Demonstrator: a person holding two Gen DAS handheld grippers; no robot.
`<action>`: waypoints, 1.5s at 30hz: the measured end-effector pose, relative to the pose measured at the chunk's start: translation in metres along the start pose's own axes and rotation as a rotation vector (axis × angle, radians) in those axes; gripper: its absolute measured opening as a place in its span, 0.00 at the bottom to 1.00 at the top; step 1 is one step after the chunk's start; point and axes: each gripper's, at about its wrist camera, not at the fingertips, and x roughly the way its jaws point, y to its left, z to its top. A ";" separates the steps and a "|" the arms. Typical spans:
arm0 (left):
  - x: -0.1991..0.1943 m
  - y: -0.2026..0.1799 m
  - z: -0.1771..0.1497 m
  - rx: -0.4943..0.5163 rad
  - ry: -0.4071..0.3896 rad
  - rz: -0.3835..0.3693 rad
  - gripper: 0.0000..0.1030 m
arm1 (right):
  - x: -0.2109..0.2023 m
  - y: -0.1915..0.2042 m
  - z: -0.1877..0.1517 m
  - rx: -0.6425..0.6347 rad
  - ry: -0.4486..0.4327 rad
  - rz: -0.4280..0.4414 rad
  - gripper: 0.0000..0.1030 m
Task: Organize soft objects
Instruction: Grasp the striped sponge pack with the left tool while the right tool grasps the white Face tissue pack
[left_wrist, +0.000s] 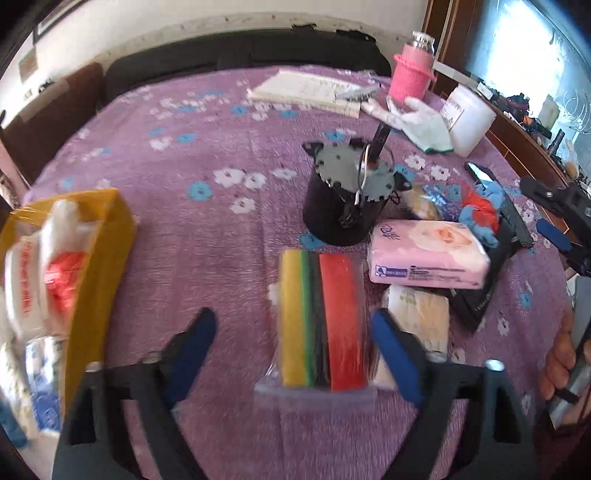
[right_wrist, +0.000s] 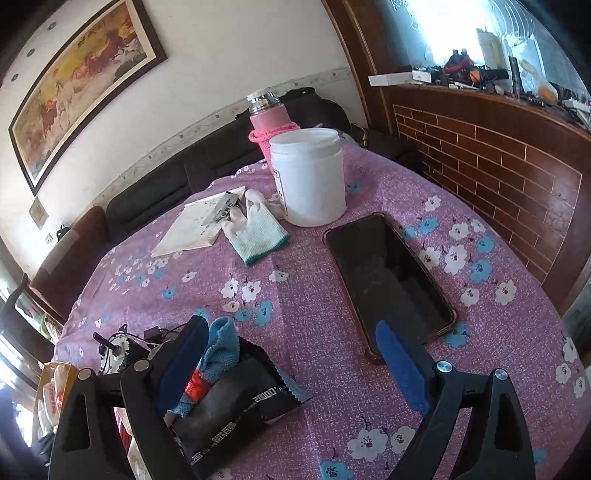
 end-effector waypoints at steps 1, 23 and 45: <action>0.001 -0.002 0.001 0.006 -0.021 0.011 0.54 | 0.000 0.001 0.000 -0.002 -0.001 0.001 0.91; -0.172 0.066 -0.097 -0.090 -0.271 -0.005 0.35 | -0.015 0.048 -0.030 -0.264 -0.107 -0.050 0.91; -0.225 0.234 -0.212 -0.449 -0.337 0.007 0.35 | 0.025 0.168 -0.119 -0.383 0.331 -0.131 0.52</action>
